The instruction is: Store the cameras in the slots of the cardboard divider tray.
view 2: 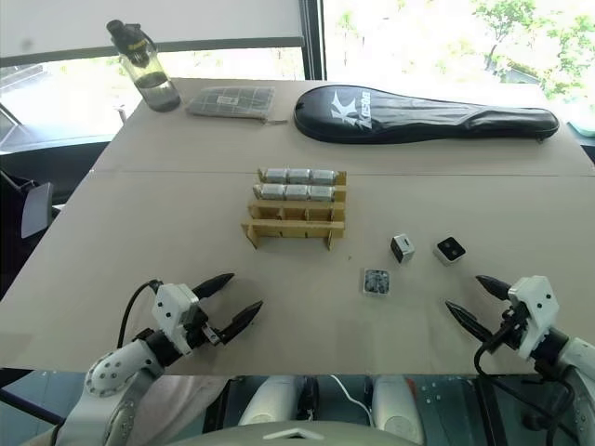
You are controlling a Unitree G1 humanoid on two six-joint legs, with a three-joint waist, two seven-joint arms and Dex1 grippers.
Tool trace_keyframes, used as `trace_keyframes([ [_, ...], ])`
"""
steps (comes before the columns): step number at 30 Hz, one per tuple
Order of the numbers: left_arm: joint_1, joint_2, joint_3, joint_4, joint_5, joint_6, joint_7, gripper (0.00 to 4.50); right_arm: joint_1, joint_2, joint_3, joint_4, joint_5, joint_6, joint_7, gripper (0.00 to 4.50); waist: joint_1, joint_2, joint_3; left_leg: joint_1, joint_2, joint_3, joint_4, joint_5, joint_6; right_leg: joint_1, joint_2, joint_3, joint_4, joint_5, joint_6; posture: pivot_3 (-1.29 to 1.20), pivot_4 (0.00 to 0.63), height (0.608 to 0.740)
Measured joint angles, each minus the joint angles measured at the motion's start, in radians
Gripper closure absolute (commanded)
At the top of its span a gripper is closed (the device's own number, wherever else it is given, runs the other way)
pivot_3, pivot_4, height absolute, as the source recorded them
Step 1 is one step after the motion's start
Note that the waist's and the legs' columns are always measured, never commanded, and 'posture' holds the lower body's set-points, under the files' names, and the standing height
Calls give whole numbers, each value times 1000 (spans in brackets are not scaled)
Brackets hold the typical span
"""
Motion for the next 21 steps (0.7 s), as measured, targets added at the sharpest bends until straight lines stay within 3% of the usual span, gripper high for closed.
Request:
trace_keyframes([
  [10, -15, -17, 0, 92, -5, -113, -35, 21, -14, -4, 2, 31, -3, -1, 4, 0, -1, 6, -4, 2, 1, 0, 0, 0, 0, 0, 2, 0, 0, 0, 0, 0, 150, 740],
  [21, -22, -16, -8, 40, -4, -39, 1, 21, -7, 2, 13, 32, -13, -9, 1, 0, 0, 6, -3, 1, 0, 0, 0, 0, 0, 0, 1, 0, 0, 0, 0, 0, 150, 740],
])
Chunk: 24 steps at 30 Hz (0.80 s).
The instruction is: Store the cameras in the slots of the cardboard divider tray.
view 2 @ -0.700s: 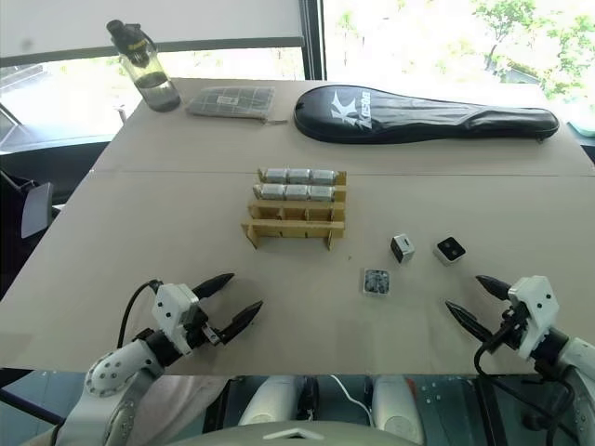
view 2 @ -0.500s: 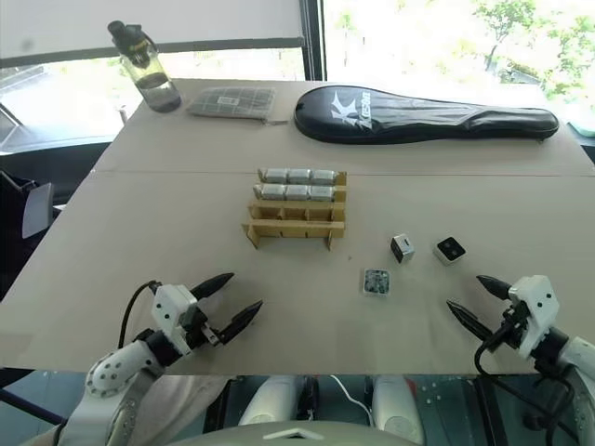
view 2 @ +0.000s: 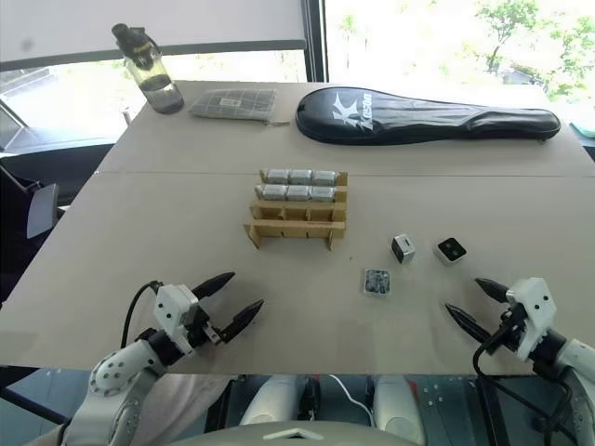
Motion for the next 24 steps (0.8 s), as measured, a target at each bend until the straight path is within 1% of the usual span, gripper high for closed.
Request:
trace_keyframes([
  [7, -23, 18, 0, -63, -1, 84, 22, 21, -14, 13, 2, 7, -17, -18, -9, 0, 1, -3, 2, -1, 0, 0, 0, 0, 0, 0, 0, 0, 0, 0, 0, 0, 150, 740],
  [11, -47, 49, 2, -120, -24, 119, 8, 21, -39, 36, 6, 28, -39, -33, -51, 0, 0, -5, 3, -1, 0, 0, 0, 0, 0, 0, 0, 0, 0, 0, -1, 0, 150, 740],
  [14, -119, 106, 22, -173, -110, 170, -52, 21, -83, 56, 20, 28, -49, -28, -98, 0, 0, -6, 4, -1, 0, 0, 0, 0, 0, 0, 0, 0, 0, 0, -1, 0, 150, 740],
  [16, -183, 176, 57, -214, -210, 209, -134, 21, -119, 67, 39, 31, -70, -22, -136, 0, -1, -5, 4, 0, 0, 0, 0, 0, -1, 0, 1, 0, 0, 0, -1, 0, 150, 740],
  [18, -199, 198, 71, -227, -246, 218, -175, 21, -132, 71, 45, 38, -83, -18, -154, 0, -1, -5, 3, 0, -1, 1, 0, 0, -1, 0, 3, 0, 0, 0, -1, 0, 150, 740],
  [21, -247, 299, 72, -226, -302, 253, -309, 21, -180, 83, 66, 75, -101, -2, -193, 0, -2, -6, 5, -1, -2, 2, 0, 2, -4, -1, 5, -1, 0, 0, -1, 0, 150, 740],
  [22, -285, 352, 74, -226, -324, 275, -359, 21, -204, 95, 70, 80, -102, 12, -211, 0, -2, -6, 5, -1, -2, 2, 0, 3, -4, -1, 5, -1, 0, 0, -1, 0, 150, 740],
  [24, -333, 394, 90, -225, -355, 296, -414, 21, -234, 103, 78, 86, -102, 20, -230, 0, -2, -5, 5, 0, -2, 3, 0, 3, -4, 0, 5, 0, 0, 0, 0, 0, 150, 740],
])
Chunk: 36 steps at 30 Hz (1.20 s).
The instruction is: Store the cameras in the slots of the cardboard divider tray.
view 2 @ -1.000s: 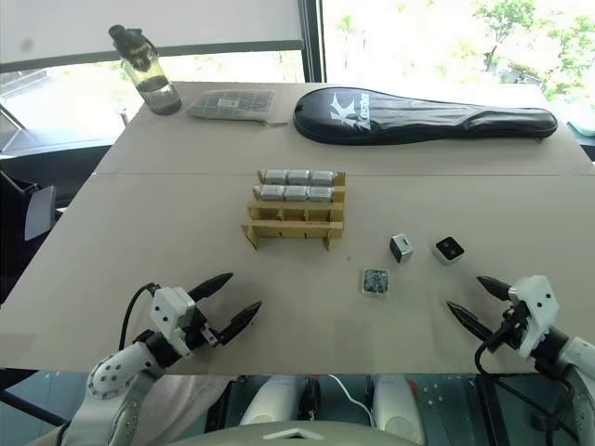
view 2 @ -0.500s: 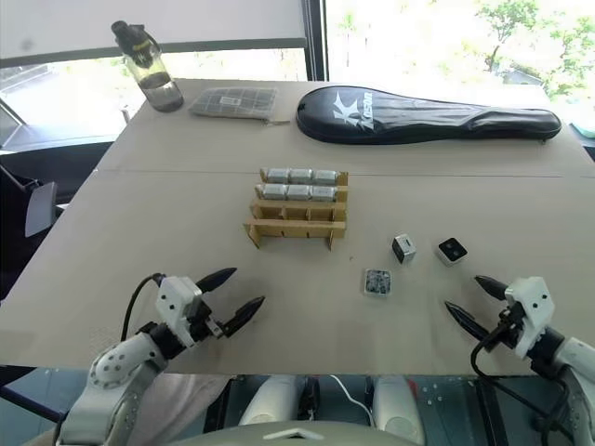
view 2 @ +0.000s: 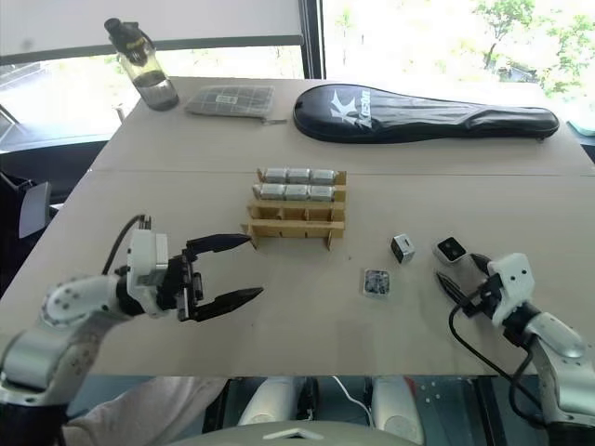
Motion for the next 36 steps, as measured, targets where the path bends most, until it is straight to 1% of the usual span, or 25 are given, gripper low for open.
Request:
trace_keyframes([
  [4, -53, 62, 12, 21, -49, 54, -98, 21, -33, 8, 1, 29, 0, 8, -18, 0, 0, 0, 1, 0, 0, 0, 0, 1, -1, 0, 0, 0, 0, 0, 1, 0, 150, 740],
  [8, -70, 75, 13, 59, -46, 49, -164, 21, -39, 8, 3, 38, -2, 8, -17, 0, 0, 0, 1, 0, 0, 0, 0, 1, -1, 0, 1, 0, 0, -1, 1, 0, 150, 740],
  [9, -72, 75, 13, 73, -40, 46, -178, 0, -39, 8, 3, 43, -3, 8, -17, 533, 0, 0, 1, 0, 0, 0, 0, 1, -1, 0, 1, 1, 0, -1, 1, 0, 150, 740],
  [10, -73, 74, 14, 82, -38, 45, -186, 0, -39, 8, 4, 48, -6, 8, -17, 812, 0, 0, 1, 0, 0, 0, 0, 1, -1, 0, 1, 1, 0, -1, 1, 0, 150, 740],
  [14, -52, 56, 20, 102, -38, 32, -207, 0, -40, 8, 4, 52, -15, -1, -14, 2634, -1, 0, 1, 0, 0, 0, 0, 1, -1, 0, 1, 1, 0, 0, 1, 0, 150, 740],
  [23, -22, 35, 56, 137, -41, 7, -224, 0, -41, 6, 4, 69, -22, -37, 2, 2661, -1, 0, 1, 0, 0, 0, 0, 1, -1, 0, 1, 1, 0, 0, 1, 0, 150, 740],
  [27, -51, 4, 63, 138, -61, 30, -186, 0, -68, -27, 6, 64, -48, -95, 20, 2661, -1, 0, 1, 0, 0, 1, 1, 1, -1, 0, 1, 1, 0, 0, 2, 0, 150, 740],
  [29, -88, -18, 66, 138, -78, 73, -121, 0, -94, -62, 26, 35, -92, -147, 26, 2661, -1, 0, 1, 0, 0, 0, 1, 1, -1, 0, 1, 1, 1, 1, 4, 0, 150, 740],
  [33, -173, -34, 66, 135, -143, 214, 23, 0, -176, -96, 122, -100, -250, -245, 0, 2661, -5, -1, 2, 0, 0, -1, 2, 1, -2, 0, 2, 1, 4, 2, 5, 0, 150, 740],
  [36, -248, -42, 55, 134, -182, 313, 101, 0, -276, -114, 242, -152, -383, -338, -5, 2661, -6, -2, 3, 0, 1, -2, 2, 2, -4, 0, 3, 1, 4, 2, 5, 0, 150, 740],
])
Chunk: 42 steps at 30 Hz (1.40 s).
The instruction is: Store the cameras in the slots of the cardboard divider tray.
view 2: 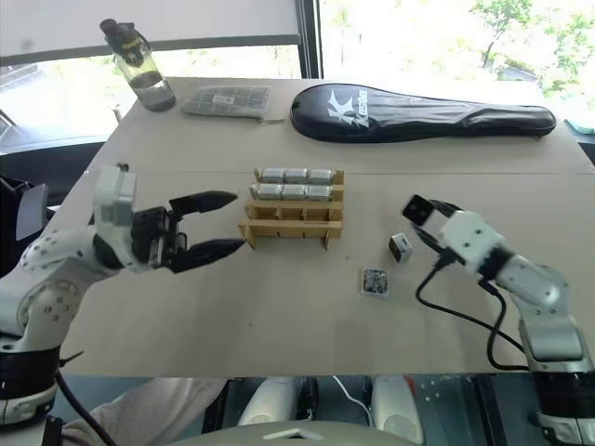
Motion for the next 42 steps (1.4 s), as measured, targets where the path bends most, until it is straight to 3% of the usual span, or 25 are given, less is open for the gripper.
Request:
trace_keyframes([
  [7, -107, 20, -48, 9, -11, 127, 30, 0, -181, -5, 183, -1, -189, -163, 1, 2661, 4, -5, 4, -2, -1, 0, 3, 0, 0, 0, -1, 0, 0, 0, 0, 0, 150, 740],
  [14, -181, 2, -106, 43, -14, 181, -11, 0, -389, 98, 356, 62, -354, -296, -29, 2661, -4, -8, 6, -2, 0, -1, 4, 1, -2, 0, 0, -2, 1, 0, 0, 0, 150, 740],
  [23, -214, -1, -119, 82, -13, 216, -39, 0, -453, 160, 412, 103, -409, -342, -69, 2661, -6, -9, 7, -2, -1, 0, 4, 1, -2, 0, -1, -2, 1, 0, 0, 0, 150, 740],
  [24, -216, -1, -119, 85, -13, 219, -41, 514, -453, 160, 412, 106, -409, -349, -71, 2661, -9, -9, 7, -2, -1, 0, 4, 1, -2, 0, -2, -2, 1, 0, 0, 0, 150, 740],
  [25, -217, -1, -119, 87, -13, 221, -41, 524, -453, 160, 413, 106, -409, -350, -71, 2661, -10, -9, 7, -2, -1, 0, 4, 1, -2, 0, -2, -2, 2, 0, 0, 0, 150, 740],
  [26, -222, -1, -119, 91, -13, 226, -42, 812, -453, 161, 416, 106, -409, -351, -71, 2661, -12, -9, 7, -2, -1, -1, 4, 1, -2, 0, -2, -2, 2, 0, 0, 0, 150, 740],
  [30, -223, -1, -119, 92, -14, 240, -43, 2705, -453, 169, 418, 106, -409, -351, -72, 2661, -19, -9, 7, -1, -1, -1, 4, 1, -2, 0, -2, -2, 3, 0, 0, 0, 150, 740],
  [33, -223, 4, -116, 92, -11, 247, -53, 3804, -450, 168, 420, 106, -407, -353, -73, 2661, -20, -9, 7, -1, -1, -1, 4, 1, -3, 0, -1, -2, 4, 0, 0, 0, 150, 740],
  [42, -304, 55, -182, 158, 56, 246, -183, 3812, -454, 162, 430, 114, -407, -383, -72, 2661, -19, -9, 7, -1, -1, 0, 5, 2, -3, 0, -1, -1, 5, 0, 0, 0, 150, 740],
])
